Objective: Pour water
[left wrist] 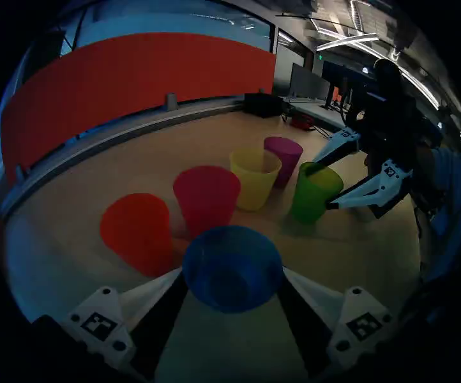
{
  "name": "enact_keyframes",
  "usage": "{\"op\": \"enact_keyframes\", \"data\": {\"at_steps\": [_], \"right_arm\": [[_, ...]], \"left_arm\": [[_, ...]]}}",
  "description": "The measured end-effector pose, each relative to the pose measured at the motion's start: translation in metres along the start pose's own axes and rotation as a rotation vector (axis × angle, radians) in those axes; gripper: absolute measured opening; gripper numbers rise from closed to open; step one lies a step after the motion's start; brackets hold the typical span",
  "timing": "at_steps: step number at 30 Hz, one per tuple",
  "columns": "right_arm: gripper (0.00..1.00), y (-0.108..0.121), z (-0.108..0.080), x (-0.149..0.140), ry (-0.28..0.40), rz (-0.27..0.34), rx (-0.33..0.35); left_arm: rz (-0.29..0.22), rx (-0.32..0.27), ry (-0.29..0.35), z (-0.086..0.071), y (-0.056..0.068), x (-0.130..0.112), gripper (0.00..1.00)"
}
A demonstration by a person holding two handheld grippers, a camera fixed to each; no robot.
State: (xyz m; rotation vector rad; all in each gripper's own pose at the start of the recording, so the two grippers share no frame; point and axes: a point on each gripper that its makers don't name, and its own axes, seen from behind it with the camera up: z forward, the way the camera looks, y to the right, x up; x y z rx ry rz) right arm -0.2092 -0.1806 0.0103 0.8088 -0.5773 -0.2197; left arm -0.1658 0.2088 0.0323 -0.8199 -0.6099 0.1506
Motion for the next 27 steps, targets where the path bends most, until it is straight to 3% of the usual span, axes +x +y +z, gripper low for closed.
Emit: {"op": "enact_keyframes", "data": {"at_steps": [7,12,17,27], "right_arm": [[0.99,-0.001,0.001,0.000,0.003,0.003,0.001],[0.91,-0.002,0.003,0.001,0.008,0.003,0.006],[0.91,-0.001,0.001,0.005,0.029,0.002,-0.005],[0.91,-0.003,-0.016,0.023,0.077,0.007,-0.013]], "left_arm": [[-0.001,-0.009,-0.009,0.001,0.002,-0.001,0.87],[0.001,-0.013,-0.010,0.000,0.003,-0.001,0.87],[0.000,-0.014,-0.008,-0.001,0.003,-0.001,0.87],[0.002,-0.010,0.023,-0.014,0.006,0.008,0.87]]}}
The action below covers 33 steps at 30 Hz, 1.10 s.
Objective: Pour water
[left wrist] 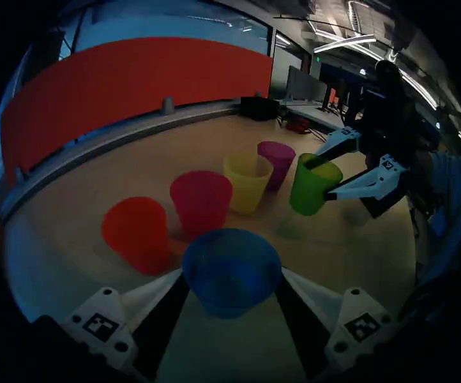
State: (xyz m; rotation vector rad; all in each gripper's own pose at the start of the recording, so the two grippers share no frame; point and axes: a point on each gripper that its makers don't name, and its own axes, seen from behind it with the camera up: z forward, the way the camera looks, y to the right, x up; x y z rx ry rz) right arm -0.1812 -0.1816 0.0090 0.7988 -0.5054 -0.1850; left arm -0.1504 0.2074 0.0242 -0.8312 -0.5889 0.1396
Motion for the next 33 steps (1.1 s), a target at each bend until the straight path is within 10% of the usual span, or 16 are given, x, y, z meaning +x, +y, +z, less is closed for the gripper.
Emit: {"op": "enact_keyframes", "data": {"at_steps": [33], "right_arm": [[0.91,-0.027,-0.062,0.119,0.286,-0.061,-0.035]], "left_arm": [[0.017,0.097,0.328,-0.097,-0.005,0.109,0.86]]}}
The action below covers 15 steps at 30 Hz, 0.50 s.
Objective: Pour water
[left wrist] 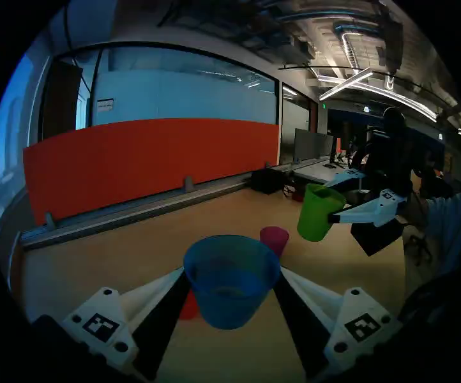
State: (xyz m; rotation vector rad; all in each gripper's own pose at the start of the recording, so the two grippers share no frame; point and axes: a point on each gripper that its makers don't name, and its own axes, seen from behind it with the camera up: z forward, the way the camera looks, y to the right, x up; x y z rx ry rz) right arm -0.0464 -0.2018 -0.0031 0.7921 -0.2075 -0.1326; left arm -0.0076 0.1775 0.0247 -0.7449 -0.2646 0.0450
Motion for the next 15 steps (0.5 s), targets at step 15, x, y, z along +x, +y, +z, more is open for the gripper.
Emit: {"op": "enact_keyframes", "data": {"at_steps": [15], "right_arm": [[0.91,-0.004,-0.004,0.049,0.127,-0.006,0.000]], "left_arm": [[0.006,-0.008,0.090,-0.010,0.005,0.030,0.87]]}}
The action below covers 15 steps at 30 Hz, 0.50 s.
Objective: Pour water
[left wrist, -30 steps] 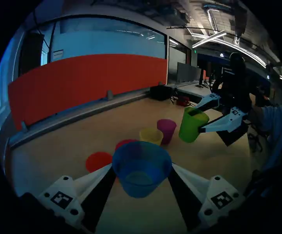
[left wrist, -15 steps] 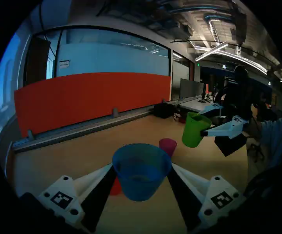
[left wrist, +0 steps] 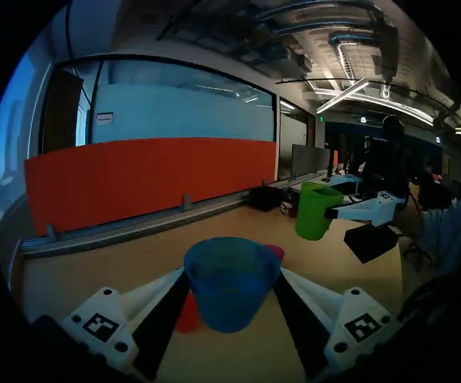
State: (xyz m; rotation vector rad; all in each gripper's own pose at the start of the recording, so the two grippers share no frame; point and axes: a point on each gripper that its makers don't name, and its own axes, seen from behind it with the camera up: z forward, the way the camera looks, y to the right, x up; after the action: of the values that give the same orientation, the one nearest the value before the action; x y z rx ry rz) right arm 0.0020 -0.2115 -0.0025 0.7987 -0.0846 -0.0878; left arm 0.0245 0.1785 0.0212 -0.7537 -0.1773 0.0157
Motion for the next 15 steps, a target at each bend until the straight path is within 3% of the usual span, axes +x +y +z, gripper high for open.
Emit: {"op": "enact_keyframes", "data": {"at_steps": [15], "right_arm": [[0.91,-0.001,0.003,0.017,0.036,0.000,0.006]], "left_arm": [[0.038,-0.007,0.078,-0.008,0.009,0.032,0.87]]}}
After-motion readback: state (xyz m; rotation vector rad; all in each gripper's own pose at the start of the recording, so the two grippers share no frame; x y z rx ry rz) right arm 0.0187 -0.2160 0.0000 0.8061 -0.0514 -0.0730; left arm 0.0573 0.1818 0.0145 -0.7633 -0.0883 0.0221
